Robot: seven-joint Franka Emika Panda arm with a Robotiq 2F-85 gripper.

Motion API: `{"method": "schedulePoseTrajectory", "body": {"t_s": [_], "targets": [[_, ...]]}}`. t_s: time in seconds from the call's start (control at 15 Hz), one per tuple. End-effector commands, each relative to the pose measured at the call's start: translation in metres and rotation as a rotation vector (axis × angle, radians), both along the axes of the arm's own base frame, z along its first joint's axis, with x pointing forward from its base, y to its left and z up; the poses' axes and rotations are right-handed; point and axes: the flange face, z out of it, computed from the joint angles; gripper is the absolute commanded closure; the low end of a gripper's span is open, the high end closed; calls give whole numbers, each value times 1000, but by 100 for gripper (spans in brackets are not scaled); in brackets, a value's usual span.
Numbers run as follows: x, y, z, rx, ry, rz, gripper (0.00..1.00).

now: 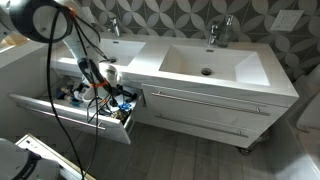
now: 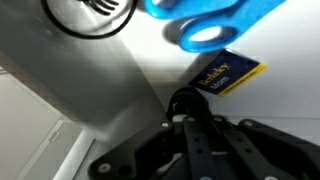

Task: Remove the black object from the open drawer and put it on the sink

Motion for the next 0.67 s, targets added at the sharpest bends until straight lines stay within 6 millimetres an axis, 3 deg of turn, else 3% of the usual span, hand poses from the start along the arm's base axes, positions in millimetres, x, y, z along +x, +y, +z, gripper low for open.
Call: {"method": "schedulePoseTrajectory", "body": {"t_s": [0.0, 0.27, 0.6], "targets": [[-30, 14, 29, 37, 77, 53, 98], [-51, 17, 52, 78, 140, 91, 98], [-63, 9, 87, 145, 188, 100, 98]]}}
